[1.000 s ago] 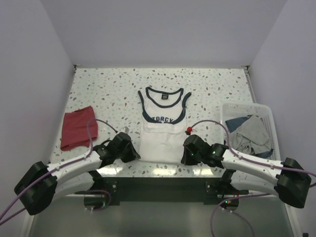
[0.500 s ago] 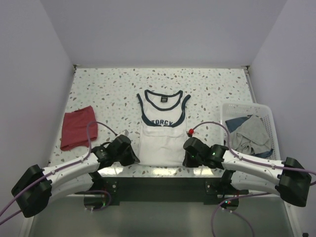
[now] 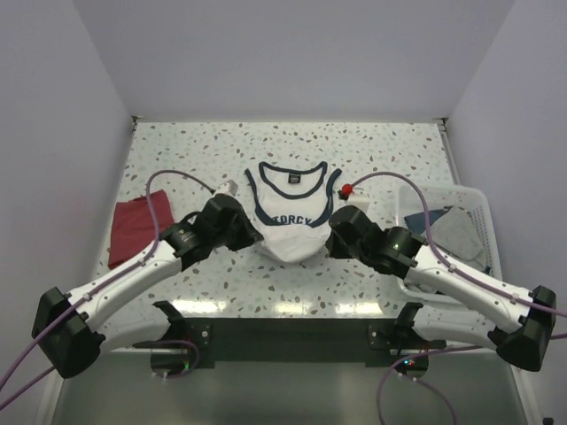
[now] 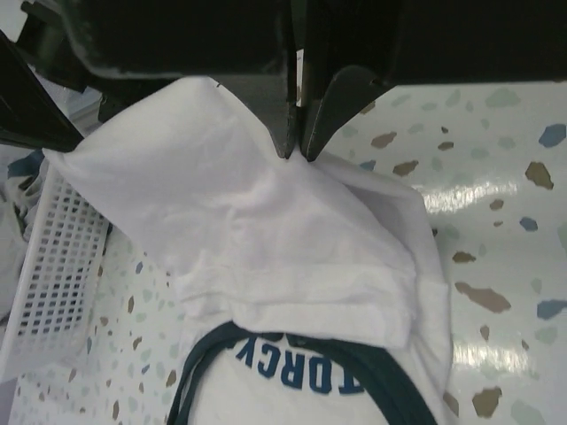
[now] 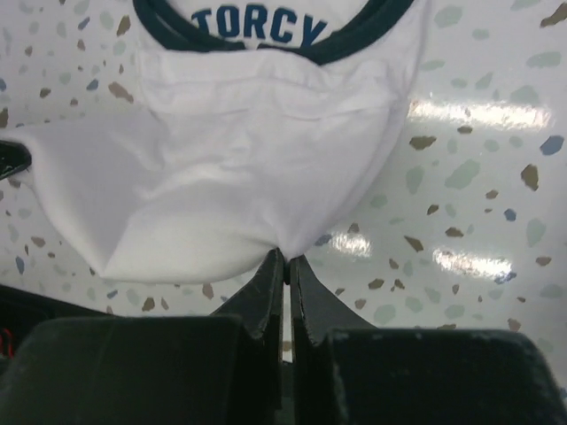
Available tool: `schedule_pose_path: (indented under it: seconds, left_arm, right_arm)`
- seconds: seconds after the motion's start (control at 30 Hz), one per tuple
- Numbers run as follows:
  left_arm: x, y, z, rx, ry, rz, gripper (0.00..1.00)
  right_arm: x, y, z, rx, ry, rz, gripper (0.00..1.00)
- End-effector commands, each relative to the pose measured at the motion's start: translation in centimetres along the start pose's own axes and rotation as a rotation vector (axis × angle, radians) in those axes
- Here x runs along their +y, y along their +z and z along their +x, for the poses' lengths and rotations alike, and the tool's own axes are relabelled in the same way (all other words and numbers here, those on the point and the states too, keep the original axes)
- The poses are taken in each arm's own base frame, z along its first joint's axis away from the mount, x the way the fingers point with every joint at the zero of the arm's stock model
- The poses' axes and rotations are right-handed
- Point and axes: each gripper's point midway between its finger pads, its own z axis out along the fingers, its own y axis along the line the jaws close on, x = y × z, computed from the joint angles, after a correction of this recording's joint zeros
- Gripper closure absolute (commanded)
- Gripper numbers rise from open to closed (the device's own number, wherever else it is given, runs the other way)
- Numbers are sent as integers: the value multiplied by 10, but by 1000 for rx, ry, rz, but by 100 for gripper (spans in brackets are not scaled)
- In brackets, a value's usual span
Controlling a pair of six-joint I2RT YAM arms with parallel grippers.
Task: Fold and stack the tank tops
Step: Fold the tank top
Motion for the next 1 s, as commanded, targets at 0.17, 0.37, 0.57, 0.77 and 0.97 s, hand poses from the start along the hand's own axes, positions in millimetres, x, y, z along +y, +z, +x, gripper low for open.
schedule_pose_path:
  seconds: [0.17,0.37,0.57,0.77,0.97]
  left_arm:
    - [-60,3,-112,-237,-2,139,100]
    - [-79,38,-189,-318,-17,188,100]
    - [-59,124,-255,-335,-39,134,100]
    - [-33,204,-302,-366,-48,191,65]
    - [-32,197,-321,-406,-19,213,39]
  right_arm:
    - [-12,18,-106,-162,4,69,100]
    - [-27,78,-166,-147,35,95,100]
    - [-41,153,-229,-177,62,67,100]
    - [-45,246,-262,-143,67,46,58]
    - [-49,228,-287,-189,48,107,31]
